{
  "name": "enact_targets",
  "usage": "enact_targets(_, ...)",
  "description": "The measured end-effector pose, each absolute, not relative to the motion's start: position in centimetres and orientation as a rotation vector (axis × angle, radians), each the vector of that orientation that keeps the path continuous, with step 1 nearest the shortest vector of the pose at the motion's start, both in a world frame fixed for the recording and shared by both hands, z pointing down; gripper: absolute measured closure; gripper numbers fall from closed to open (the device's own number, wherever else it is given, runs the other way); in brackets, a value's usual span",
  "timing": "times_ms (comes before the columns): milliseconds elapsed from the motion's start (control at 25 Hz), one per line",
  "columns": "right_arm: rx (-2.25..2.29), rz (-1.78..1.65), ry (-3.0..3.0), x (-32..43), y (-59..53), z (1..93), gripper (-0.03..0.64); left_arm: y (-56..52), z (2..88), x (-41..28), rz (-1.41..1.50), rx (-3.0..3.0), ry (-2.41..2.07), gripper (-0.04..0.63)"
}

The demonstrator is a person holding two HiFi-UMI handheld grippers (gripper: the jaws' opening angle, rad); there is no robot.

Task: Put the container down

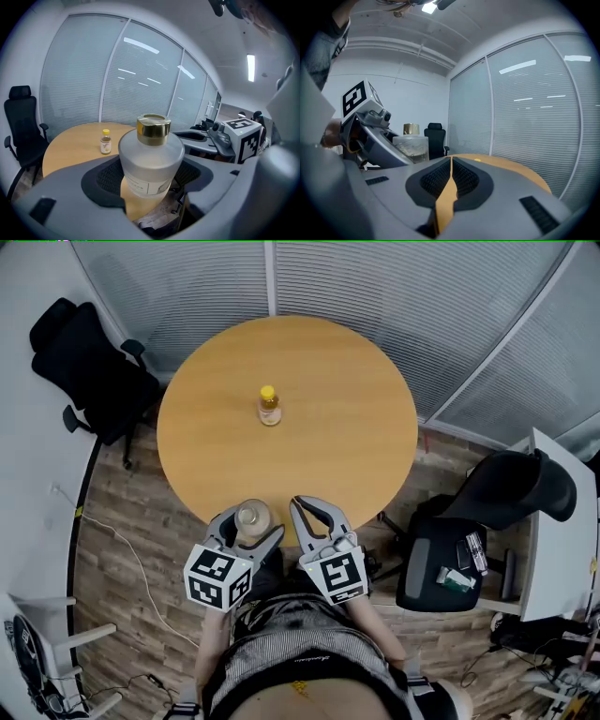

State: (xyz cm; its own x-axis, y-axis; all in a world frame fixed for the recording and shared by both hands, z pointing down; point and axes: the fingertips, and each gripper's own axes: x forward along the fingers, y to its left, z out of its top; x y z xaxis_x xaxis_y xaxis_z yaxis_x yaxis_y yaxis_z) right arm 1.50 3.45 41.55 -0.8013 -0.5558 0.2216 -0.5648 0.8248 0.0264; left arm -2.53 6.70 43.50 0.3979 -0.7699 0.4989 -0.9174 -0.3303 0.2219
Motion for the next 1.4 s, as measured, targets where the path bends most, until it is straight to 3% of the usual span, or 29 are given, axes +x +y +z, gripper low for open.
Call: enact_targets(1400,1.206,0.092,-2.614,-6.8,-4.7,42.5,0.592,-2.6,44.4,-10.3,0.524,2.421,-1.078,0.252)
